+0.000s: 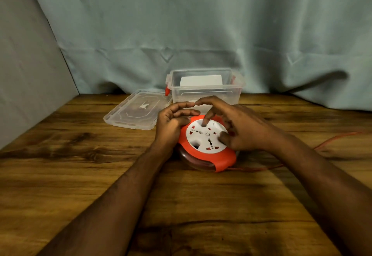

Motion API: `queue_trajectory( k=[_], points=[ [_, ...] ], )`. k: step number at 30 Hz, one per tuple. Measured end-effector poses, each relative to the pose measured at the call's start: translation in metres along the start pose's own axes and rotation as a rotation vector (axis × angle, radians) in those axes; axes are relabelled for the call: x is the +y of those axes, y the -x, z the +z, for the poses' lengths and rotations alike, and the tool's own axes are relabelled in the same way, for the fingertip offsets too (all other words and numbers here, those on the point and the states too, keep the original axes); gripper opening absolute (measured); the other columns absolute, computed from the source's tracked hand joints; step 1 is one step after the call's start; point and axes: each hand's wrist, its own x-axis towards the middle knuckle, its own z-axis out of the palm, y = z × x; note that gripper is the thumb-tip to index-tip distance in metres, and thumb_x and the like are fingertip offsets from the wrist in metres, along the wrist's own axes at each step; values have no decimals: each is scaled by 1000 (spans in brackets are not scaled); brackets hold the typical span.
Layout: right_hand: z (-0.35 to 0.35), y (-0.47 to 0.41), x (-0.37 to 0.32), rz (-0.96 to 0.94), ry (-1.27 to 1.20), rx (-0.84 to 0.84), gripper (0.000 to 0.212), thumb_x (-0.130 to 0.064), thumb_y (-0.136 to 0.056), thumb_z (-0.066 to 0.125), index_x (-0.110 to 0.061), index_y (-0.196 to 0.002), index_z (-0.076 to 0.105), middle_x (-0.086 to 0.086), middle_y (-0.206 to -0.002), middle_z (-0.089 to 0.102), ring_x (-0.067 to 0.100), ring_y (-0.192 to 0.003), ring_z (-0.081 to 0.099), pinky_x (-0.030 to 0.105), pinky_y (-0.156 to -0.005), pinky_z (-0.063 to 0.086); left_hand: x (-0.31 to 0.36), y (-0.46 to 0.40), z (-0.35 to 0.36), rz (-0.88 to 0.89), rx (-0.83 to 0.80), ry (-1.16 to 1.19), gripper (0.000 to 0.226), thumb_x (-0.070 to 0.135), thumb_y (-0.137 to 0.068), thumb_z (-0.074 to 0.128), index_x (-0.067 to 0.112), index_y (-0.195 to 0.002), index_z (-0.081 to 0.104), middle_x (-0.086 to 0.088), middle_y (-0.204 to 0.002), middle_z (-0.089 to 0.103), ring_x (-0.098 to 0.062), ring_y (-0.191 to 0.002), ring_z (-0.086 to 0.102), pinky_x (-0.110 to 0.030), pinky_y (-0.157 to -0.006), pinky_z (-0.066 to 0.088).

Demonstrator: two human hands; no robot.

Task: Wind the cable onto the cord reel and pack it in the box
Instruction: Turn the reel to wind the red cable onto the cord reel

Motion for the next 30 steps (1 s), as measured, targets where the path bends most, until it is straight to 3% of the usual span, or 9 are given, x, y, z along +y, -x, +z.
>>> queue_trajectory(
  k=[3,8,11,15,17,22,26,30],
  points=[
    [0,1,2,-3,-10,-83,113,-13,-82,80,-64,-149,4,-26,-135,62,-7,-83,56,19,-63,48,1,1,0,1,0,-9,43,-15,-86,50,4,-121,68,-16,-100,78,-30,-93,76,-37,-77,62],
    [-3,2,4,9,-29,-63,116,-18,-78,83,-57,-154,4,-26,-128,65,-21,-75,54,15,-60,42,2,1,0,-1,1,-9,44,-16,-85,49,2,-121,67,-14,-102,78,-29,-96,75,-35,-78,62],
    [-6,2,3,11,-39,-60,114,-28,-76,86,-59,-152,7,-23,-124,65,-9,-76,55,22,-64,48,2,2,1,-4,5,-9,44,-16,-85,50,2,-121,67,-15,-101,78,-28,-95,76,-34,-76,61],
    [-5,1,1,47,3,-47,105,-45,-74,87,-62,-147,14,-20,-120,66,5,-99,60,34,-79,60,2,1,0,-15,9,0,43,-15,-86,50,3,-122,66,-15,-101,78,-30,-95,75,-37,-75,62],
    [-3,1,1,62,26,-29,96,-55,-72,86,-59,-143,21,-19,-112,67,8,-98,62,35,-77,60,2,1,0,-23,12,2,43,-14,-86,51,3,-122,66,-14,-102,78,-29,-95,76,-38,-76,62],
    [10,-1,0,49,74,83,78,-70,-67,80,-46,-127,36,-15,-80,64,2,-71,58,28,-58,46,2,0,0,-31,20,-7,42,-14,-87,52,4,-121,67,-13,-102,78,-28,-94,76,-37,-78,62],
    [18,-2,-2,41,88,139,61,-75,-69,73,-39,-108,45,-14,-67,59,-1,-64,51,25,-57,34,1,-1,-1,-40,17,4,42,-15,-86,51,3,-120,67,-15,-102,78,-28,-93,76,-35,-77,62],
    [20,-4,-2,33,106,155,47,-72,-74,72,-29,-75,55,-16,-59,52,-3,-58,45,27,-58,35,0,-1,1,-34,8,4,44,-18,-83,49,3,-116,69,-15,-100,78,-26,-92,75,-34,-79,61]
  ],
)
